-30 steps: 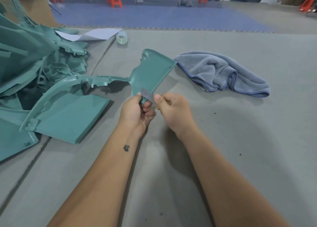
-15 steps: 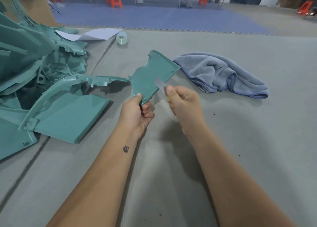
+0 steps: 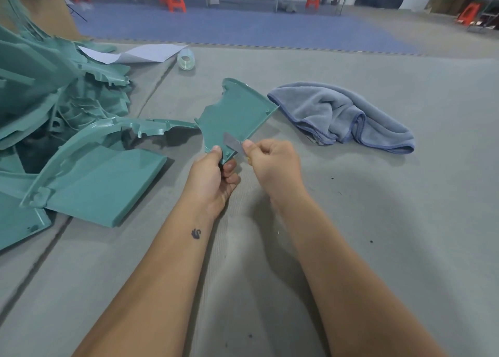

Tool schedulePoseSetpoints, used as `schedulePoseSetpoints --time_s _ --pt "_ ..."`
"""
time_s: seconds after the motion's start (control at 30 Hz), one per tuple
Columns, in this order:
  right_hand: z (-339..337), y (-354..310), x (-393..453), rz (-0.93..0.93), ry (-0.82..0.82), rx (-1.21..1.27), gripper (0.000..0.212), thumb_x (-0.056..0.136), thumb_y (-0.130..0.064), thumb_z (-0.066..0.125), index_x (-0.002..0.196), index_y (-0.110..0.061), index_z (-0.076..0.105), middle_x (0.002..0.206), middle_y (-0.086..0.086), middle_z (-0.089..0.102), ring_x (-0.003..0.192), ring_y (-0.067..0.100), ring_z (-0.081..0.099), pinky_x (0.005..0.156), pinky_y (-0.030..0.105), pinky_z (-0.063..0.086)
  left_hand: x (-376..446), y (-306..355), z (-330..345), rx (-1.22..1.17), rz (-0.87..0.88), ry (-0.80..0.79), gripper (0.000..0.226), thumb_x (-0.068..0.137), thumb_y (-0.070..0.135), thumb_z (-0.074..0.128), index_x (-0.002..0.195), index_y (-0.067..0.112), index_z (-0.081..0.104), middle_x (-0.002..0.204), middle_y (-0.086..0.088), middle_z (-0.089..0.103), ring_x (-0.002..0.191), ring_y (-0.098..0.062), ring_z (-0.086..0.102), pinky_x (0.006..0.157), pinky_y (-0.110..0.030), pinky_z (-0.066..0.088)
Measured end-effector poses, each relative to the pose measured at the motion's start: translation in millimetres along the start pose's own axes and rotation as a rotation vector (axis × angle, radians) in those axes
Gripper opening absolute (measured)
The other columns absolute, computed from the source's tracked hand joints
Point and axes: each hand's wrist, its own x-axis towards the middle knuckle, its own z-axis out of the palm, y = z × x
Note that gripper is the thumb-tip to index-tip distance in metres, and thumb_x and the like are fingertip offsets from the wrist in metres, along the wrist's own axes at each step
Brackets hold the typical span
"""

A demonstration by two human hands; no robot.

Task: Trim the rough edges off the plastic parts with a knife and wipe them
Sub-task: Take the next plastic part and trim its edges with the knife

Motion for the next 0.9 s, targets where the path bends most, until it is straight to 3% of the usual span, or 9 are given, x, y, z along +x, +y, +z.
schedulePoseSetpoints --time_s 0.1,0.23,0.33,0.37,0.43,0.53,0.6,0.8,0.9 --pt "-14 0 11 0.002 0.122 -0.071 0.057 0.093 -0.03 0.06 0.048 -0.01 0.032 0.036 -0.006 0.033 0.044 0.014 0.025 0.045 0.03 0.022 -2 -1 1 0.034 0.038 -0.001 0.024 0.103 0.013 0.033 0.089 0.016 0.051 0.056 0.006 0.043 0.04 -0.003 0.032 0.041 -0.015 0.022" --pt "-45 11 30 0.072 0.262 0.004 0.054 0.093 -0.027 0.058 0.051 -0.017 0.026 0.039 -0.007 0.025 0.045 0.011 0.02 0.047 0.03 0.02 -5 -1 1 0.111 0.076 -0.003 0.024 0.104 0.012 0.032 0.095 0.016 0.054 0.058 0.009 0.049 0.042 -0.002 0.033 0.044 -0.017 0.021" --pt "-53 16 32 0.058 0.344 0.182 0.05 0.095 -0.027 0.056 0.058 0.0 0.038 0.056 0.006 0.032 0.056 0.015 0.026 0.053 0.03 0.022 -4 -2 2 0.117 0.074 0.003 0.022 0.104 0.013 0.033 0.097 0.014 0.053 0.062 0.006 0.045 0.043 -0.003 0.033 0.044 -0.017 0.022" --pt "-52 14 28 0.048 0.332 0.258 0.049 0.095 -0.028 0.056 0.06 0.002 0.041 0.059 0.008 0.033 0.058 0.018 0.027 0.055 0.031 0.023 -4 -2 2 0.121 0.075 0.006 0.021 0.104 0.013 0.033 0.098 0.014 0.053 0.064 0.006 0.044 0.043 -0.003 0.033 0.044 -0.017 0.022" --pt "-43 7 20 0.047 0.219 0.366 0.046 0.093 -0.03 0.057 0.051 -0.014 0.046 0.056 0.003 0.037 0.053 0.015 0.03 0.052 0.031 0.024 -4 -3 4 0.132 0.084 0.015 0.021 0.104 0.014 0.032 0.099 0.013 0.052 0.067 0.004 0.044 0.043 -0.003 0.034 0.043 -0.017 0.023" --pt "-16 1 0 0.111 -0.036 0.296 0.047 0.093 -0.031 0.059 0.047 -0.022 0.052 0.045 -0.007 0.037 0.044 0.01 0.029 0.049 0.027 0.024 -3 -3 5 0.128 0.091 0.012 0.022 0.104 0.014 0.032 0.096 0.014 0.052 0.068 0.003 0.046 0.044 -0.003 0.034 0.044 -0.017 0.024" --pt "-3 1 -9 0.138 -0.126 0.216 0.045 0.093 -0.032 0.059 0.051 -0.019 0.049 0.048 -0.002 0.036 0.047 0.015 0.03 0.053 0.028 0.025 -4 -3 4 0.133 0.083 0.013 0.022 0.104 0.014 0.033 0.093 0.013 0.052 0.066 0.002 0.047 0.044 -0.004 0.035 0.043 -0.017 0.025" --pt "-2 4 -7 0.04 -0.048 0.051 0.049 0.093 -0.031 0.06 0.06 0.003 0.048 0.048 -0.001 0.033 0.048 0.013 0.027 0.051 0.031 0.026 -5 -2 4 0.14 0.071 0.006 0.029 0.104 0.014 0.031 0.083 0.013 0.05 0.05 0.006 0.043 0.041 -0.004 0.033 0.044 -0.018 0.024" --pt "2 2 -6 0.039 -0.037 0.061 0.049 0.093 -0.032 0.06 0.059 0.002 0.048 0.048 -0.003 0.035 0.047 0.012 0.028 0.05 0.03 0.027 -5 -1 4 0.114 0.063 0.001 0.028 0.104 0.014 0.031 0.085 0.013 0.051 0.05 0.006 0.047 0.042 -0.003 0.034 0.044 -0.017 0.024"
